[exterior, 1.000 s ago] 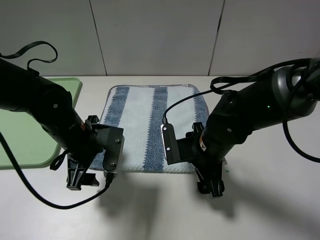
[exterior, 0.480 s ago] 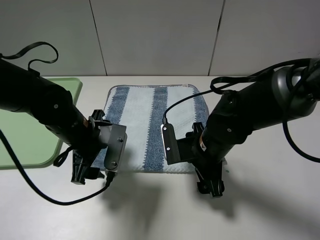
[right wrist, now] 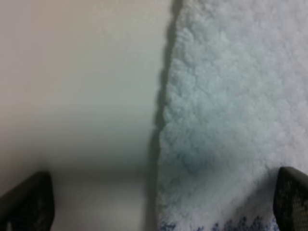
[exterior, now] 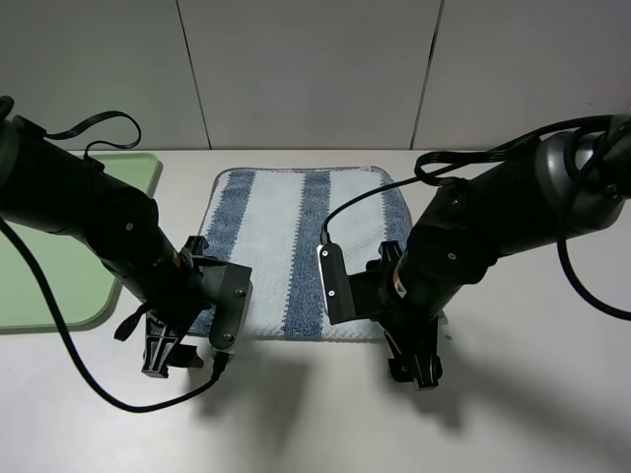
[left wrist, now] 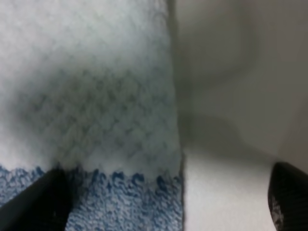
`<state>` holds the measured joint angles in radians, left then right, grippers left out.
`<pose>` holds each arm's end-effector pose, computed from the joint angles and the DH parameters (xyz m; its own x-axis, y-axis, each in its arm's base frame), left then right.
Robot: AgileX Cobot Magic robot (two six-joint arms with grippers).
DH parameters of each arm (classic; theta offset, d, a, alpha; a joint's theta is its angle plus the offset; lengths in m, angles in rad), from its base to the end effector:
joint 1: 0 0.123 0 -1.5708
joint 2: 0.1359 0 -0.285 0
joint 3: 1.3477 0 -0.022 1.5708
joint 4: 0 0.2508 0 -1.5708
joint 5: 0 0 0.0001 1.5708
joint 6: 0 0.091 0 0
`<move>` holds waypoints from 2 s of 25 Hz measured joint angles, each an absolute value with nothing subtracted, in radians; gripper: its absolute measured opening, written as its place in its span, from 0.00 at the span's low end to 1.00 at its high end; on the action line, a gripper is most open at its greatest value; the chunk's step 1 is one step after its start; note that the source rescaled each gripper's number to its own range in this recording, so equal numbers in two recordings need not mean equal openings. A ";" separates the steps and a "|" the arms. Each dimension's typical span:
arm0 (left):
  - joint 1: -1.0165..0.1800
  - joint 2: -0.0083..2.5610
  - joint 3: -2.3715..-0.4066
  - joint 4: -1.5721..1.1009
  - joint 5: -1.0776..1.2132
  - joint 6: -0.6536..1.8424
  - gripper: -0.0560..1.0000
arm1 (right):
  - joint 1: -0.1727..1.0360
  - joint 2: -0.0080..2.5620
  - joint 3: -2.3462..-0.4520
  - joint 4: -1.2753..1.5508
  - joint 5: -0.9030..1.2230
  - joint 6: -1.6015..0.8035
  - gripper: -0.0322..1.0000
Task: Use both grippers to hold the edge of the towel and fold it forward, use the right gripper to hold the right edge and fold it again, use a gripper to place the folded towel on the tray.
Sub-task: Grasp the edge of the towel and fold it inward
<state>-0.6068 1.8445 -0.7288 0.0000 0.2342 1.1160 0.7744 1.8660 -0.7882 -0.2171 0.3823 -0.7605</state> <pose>0.2376 -0.1650 0.0942 0.1684 0.9767 -0.1332 0.9537 -0.1273 0.2724 0.2149 0.2000 0.0954 0.1624 -0.9853 -0.0524 -0.9658 -0.1478 -0.2128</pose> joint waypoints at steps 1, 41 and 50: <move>-0.607 1.846 -0.729 0.000 0.234 1.116 0.83 | 0.774 1.866 -0.788 -0.217 0.382 -0.760 1.00; -0.607 1.870 -0.736 -0.007 0.182 1.116 0.08 | 0.774 1.873 -0.788 -0.204 0.326 -0.763 0.03; -0.607 1.870 -0.736 0.000 0.182 1.116 0.07 | 0.774 1.873 -0.788 -0.204 0.326 -0.758 0.03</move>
<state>-0.6068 1.8705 -0.7357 0.0000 0.1817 1.1156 0.7744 1.8731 -0.7882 -0.2039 0.3257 -0.7577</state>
